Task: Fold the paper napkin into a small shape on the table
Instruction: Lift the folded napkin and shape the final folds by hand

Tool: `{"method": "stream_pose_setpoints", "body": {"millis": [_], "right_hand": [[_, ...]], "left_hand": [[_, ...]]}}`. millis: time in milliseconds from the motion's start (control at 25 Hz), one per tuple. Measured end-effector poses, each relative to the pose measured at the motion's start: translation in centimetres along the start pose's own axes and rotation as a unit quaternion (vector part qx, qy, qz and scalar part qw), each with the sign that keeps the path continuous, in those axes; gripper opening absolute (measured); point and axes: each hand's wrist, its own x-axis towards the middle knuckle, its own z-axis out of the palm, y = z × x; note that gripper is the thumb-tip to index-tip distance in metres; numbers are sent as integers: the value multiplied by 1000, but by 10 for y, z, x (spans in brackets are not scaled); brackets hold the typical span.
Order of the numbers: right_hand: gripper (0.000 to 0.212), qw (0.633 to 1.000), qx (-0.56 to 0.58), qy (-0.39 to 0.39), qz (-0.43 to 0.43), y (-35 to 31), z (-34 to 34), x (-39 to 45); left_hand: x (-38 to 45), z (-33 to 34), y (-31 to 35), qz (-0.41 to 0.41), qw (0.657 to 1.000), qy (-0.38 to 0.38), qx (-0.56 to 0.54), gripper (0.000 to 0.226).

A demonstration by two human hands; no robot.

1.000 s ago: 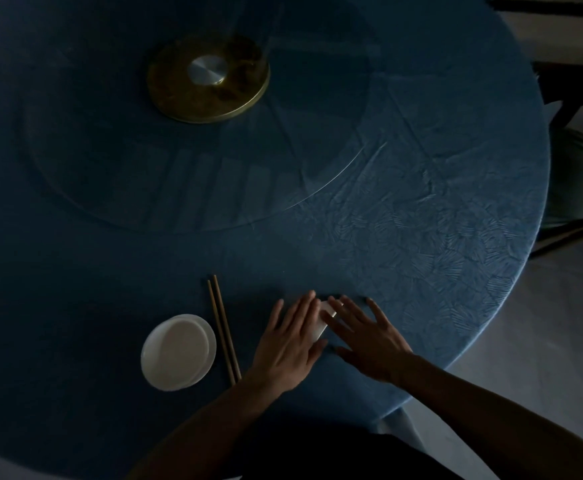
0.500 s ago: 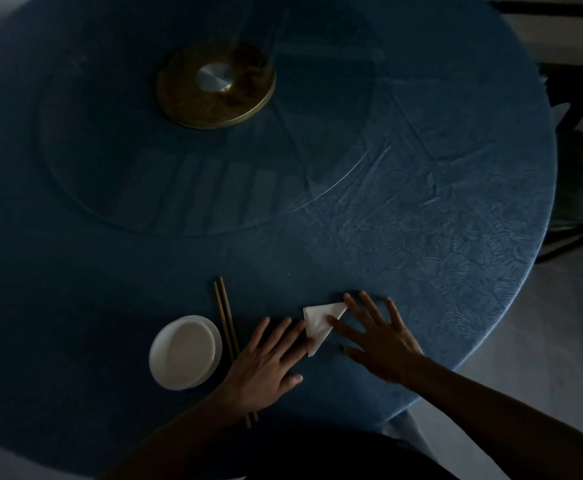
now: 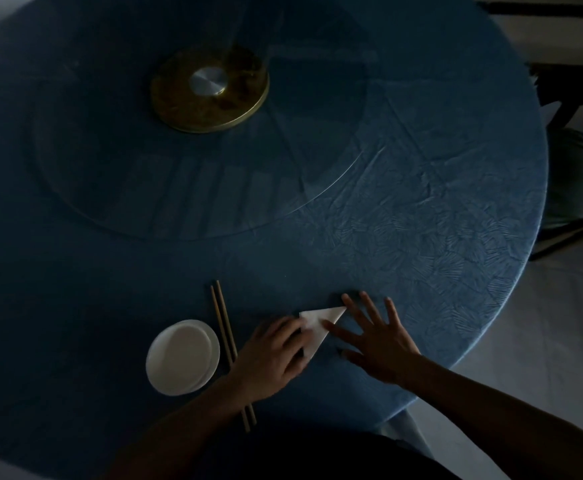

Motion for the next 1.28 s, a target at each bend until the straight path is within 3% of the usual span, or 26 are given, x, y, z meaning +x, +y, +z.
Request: {"method": "stream_pose_setpoints", "body": {"millis": [120, 280, 360, 440, 520, 640, 720, 840, 960, 1120, 1280], "right_hand": [[72, 998, 56, 7, 12, 3, -4, 0], [68, 974, 167, 100, 115, 4, -13, 3], [64, 955, 226, 105, 163, 6, -16, 10], [62, 922, 322, 91, 194, 6, -18, 20], [63, 865, 444, 82, 220, 5, -21, 29], [61, 788, 567, 33, 238, 4, -26, 40], [45, 733, 640, -6, 232, 8, -27, 46], [24, 680, 688, -56, 245, 14, -28, 48], [11, 665, 695, -69, 265, 12, -24, 47], [9, 647, 707, -78, 274, 9, -24, 44], [13, 645, 715, -67, 262, 6, -26, 44]], "left_hand": [[39, -13, 6, -168, 983, -9, -67, 52], [75, -17, 11, -233, 969, -51, -61, 39], [84, -19, 9, -261, 956, -92, -100, 29], [89, -20, 5, -263, 948, -127, -127, 19], [90, -22, 2, -278, 932, -119, -201, 13], [89, -26, -1, -336, 841, -101, -412, 11], [84, -28, -3, -360, 771, -90, -518, 12], [78, -25, -2, -361, 713, -90, -594, 17], [73, -22, -3, -364, 706, -81, -602, 17], [64, -16, -7, -360, 751, -69, -549, 9], [63, -19, -4, -352, 746, -61, -563, 10]]}}
